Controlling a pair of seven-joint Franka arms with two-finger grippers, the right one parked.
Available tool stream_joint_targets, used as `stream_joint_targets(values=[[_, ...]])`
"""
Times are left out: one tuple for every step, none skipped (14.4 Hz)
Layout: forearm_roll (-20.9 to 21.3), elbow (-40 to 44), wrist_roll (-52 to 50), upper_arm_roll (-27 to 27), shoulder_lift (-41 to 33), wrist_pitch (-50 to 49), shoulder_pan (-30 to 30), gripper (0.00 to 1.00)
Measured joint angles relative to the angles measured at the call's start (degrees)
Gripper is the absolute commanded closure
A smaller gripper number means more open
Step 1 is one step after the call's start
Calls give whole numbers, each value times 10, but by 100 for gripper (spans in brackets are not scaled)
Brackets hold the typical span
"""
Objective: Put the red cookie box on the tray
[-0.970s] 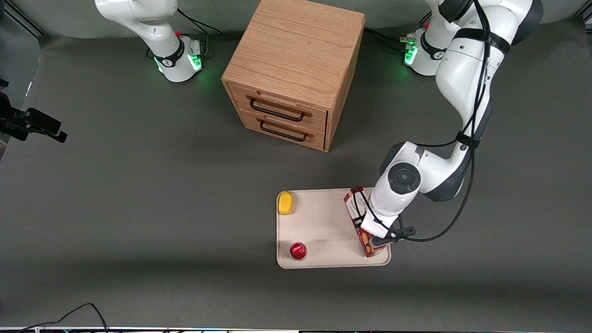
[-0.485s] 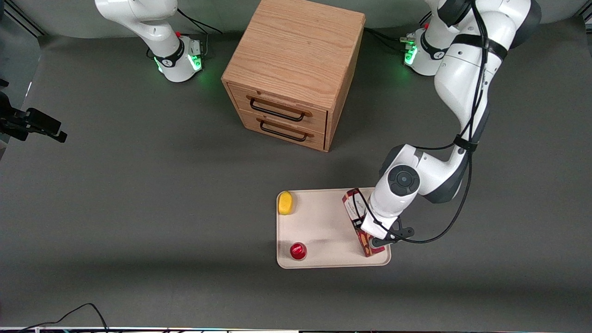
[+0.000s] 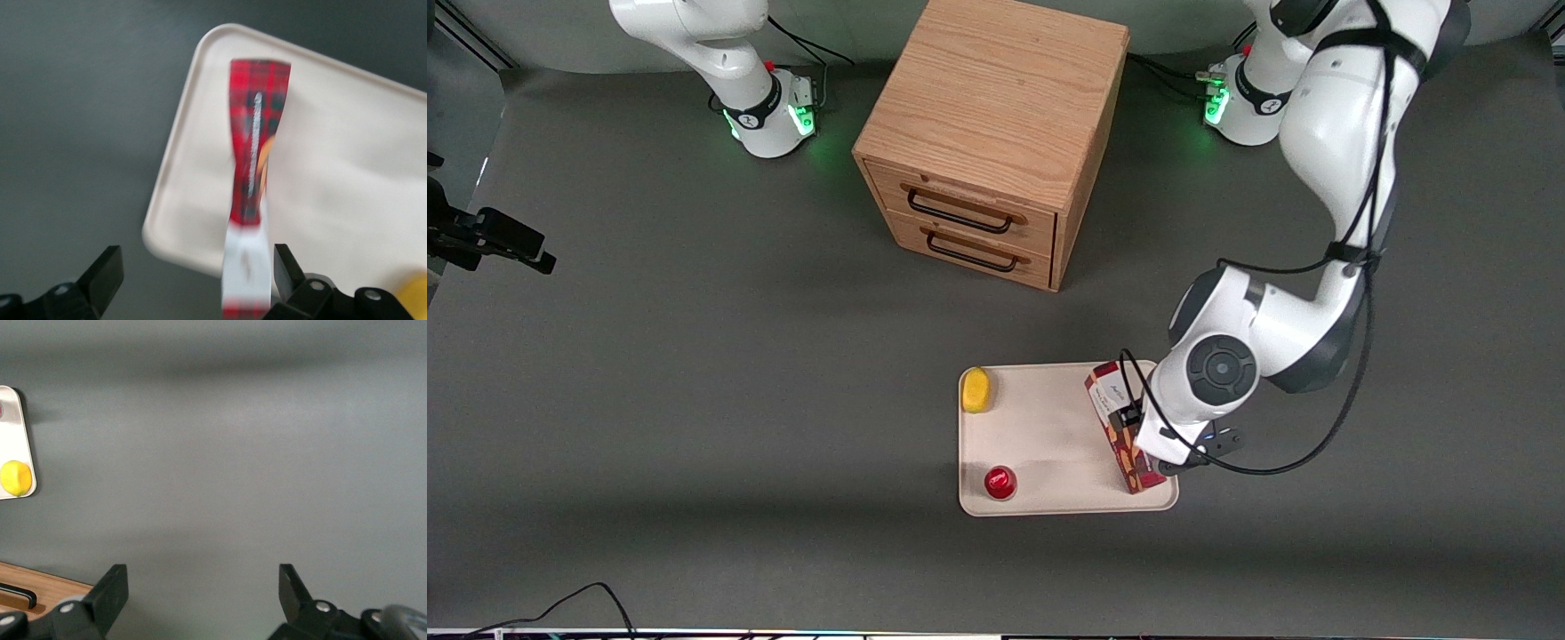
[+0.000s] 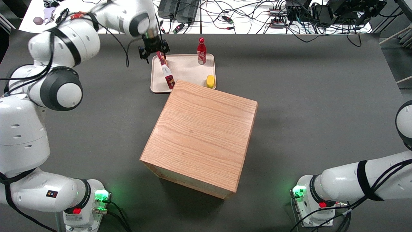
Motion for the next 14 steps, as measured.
stream_joint_targets(values=[[-2, 29, 7, -4, -9, -55, 0, 0], [-9, 47, 23, -5, -21, -95, 1, 0], [-21, 56, 51, -4, -36, -118, 4, 0], [-34, 55, 89, 1, -55, -133, 12, 0], [-42, 47, 134, 9, -76, -142, 20, 0], [-46, 32, 188, 25, -100, -149, 29, 0], [-51, 9, 240, 46, -128, -152, 35, 0], [-56, -20, 294, 73, -160, -155, 39, 0], [-61, -53, 351, 103, -194, -156, 41, 0], [-64, -92, 408, 136, -231, -157, 41, 0], [-66, -134, 459, 168, -267, -153, 43, 0], [-67, -179, 501, 197, -304, -142, 44, 0], [-66, -223, 526, 218, -340, -128, 46, 0], [-61, -266, 541, 232, -377, -112, 47, 0]])
